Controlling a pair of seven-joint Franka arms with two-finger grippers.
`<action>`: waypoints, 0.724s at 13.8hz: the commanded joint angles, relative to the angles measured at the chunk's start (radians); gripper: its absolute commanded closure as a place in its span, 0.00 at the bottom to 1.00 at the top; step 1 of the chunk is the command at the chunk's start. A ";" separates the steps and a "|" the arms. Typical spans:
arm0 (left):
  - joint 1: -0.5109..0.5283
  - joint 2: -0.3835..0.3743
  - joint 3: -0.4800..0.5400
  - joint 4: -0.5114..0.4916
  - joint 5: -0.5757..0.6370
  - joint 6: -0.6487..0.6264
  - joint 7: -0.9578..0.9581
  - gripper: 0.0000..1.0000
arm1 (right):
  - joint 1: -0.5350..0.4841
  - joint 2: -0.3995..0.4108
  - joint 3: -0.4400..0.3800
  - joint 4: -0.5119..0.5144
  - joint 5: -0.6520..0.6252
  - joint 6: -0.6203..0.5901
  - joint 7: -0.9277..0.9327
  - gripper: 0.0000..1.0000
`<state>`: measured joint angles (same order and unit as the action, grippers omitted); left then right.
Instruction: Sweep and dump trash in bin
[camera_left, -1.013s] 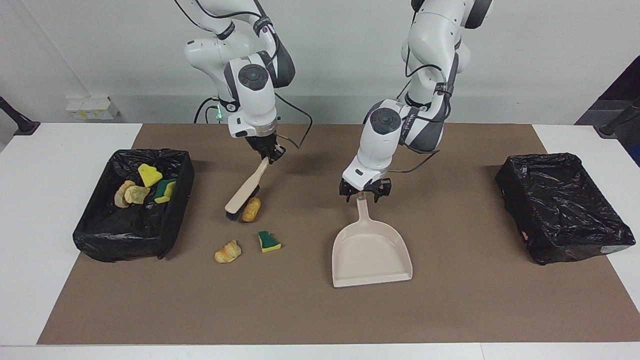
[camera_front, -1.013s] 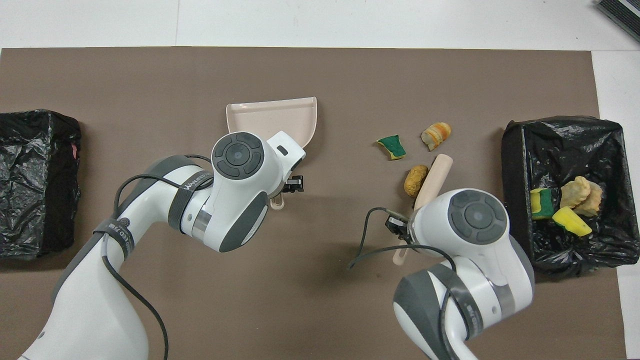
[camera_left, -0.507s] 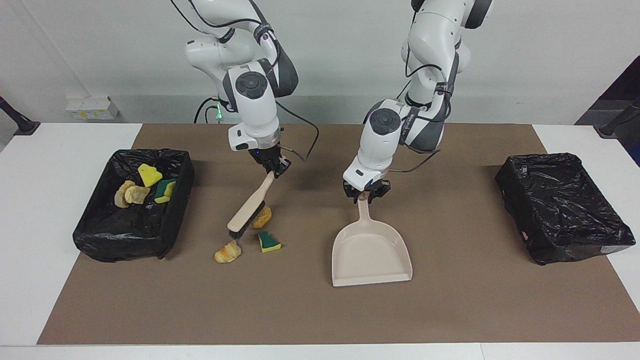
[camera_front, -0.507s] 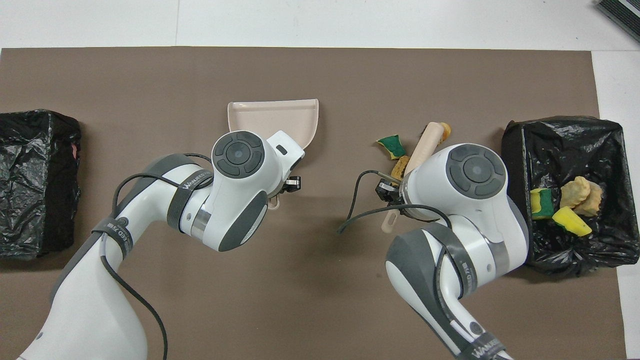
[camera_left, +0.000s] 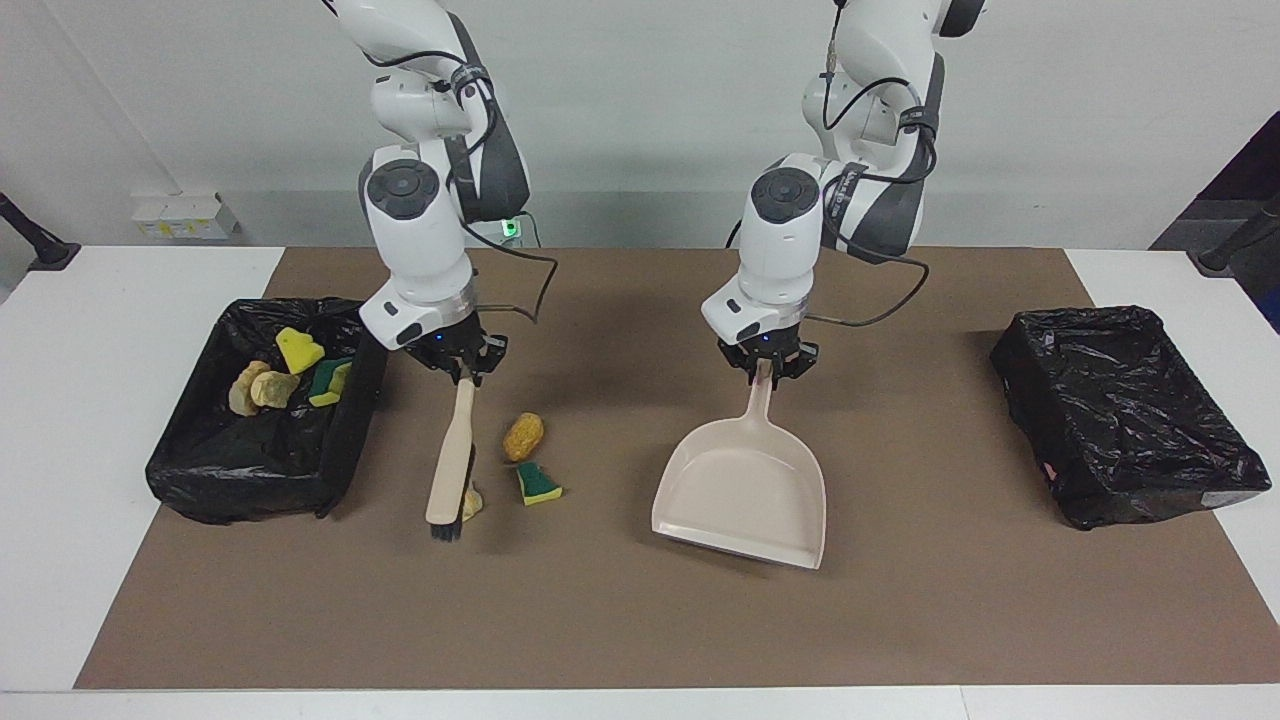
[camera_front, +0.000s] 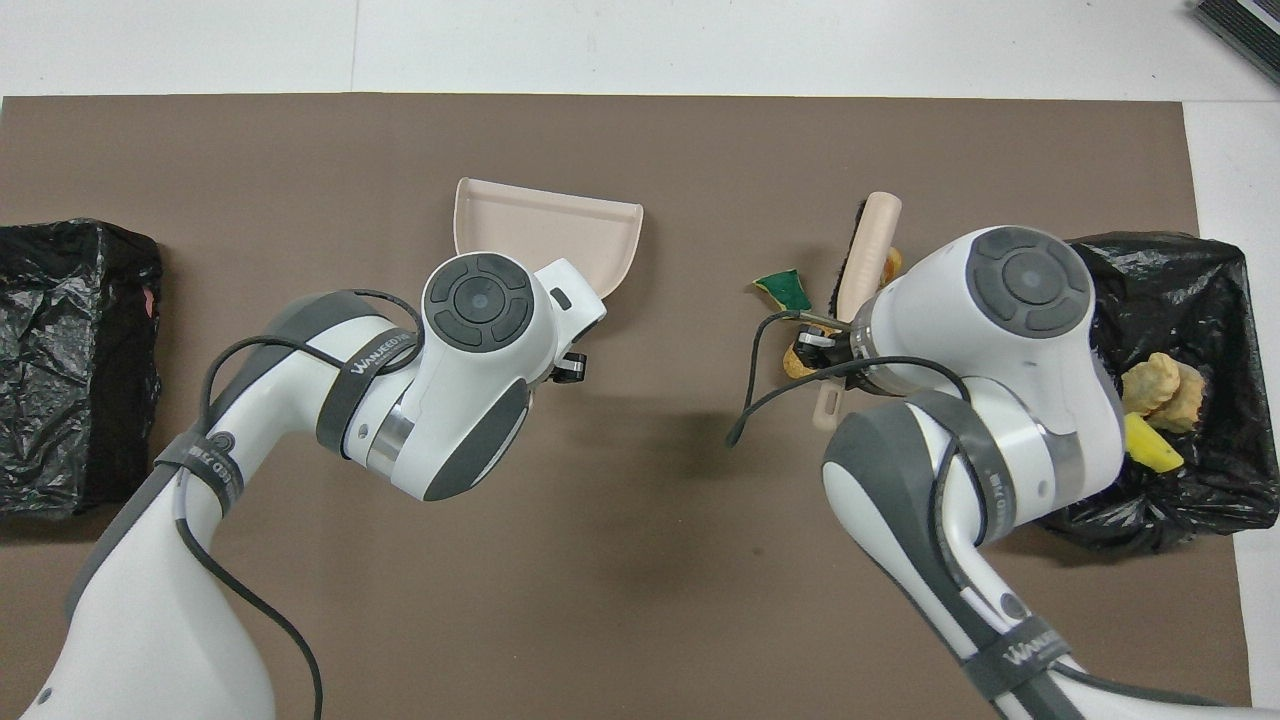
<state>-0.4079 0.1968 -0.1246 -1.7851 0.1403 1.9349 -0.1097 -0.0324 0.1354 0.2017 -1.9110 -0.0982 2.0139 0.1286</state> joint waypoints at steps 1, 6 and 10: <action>0.058 -0.101 -0.001 -0.020 0.018 -0.115 0.247 1.00 | -0.030 0.055 0.015 0.036 -0.130 -0.009 -0.156 1.00; 0.237 -0.132 -0.001 -0.042 0.002 -0.177 0.915 1.00 | -0.066 0.127 0.013 0.052 -0.210 -0.012 -0.253 1.00; 0.261 -0.131 -0.001 -0.112 -0.033 -0.056 1.121 1.00 | -0.052 0.147 0.013 0.041 -0.206 -0.012 -0.248 1.00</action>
<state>-0.1402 0.0822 -0.1155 -1.8377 0.1221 1.8040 0.9591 -0.0835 0.2554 0.2054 -1.8791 -0.2887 2.0140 -0.1015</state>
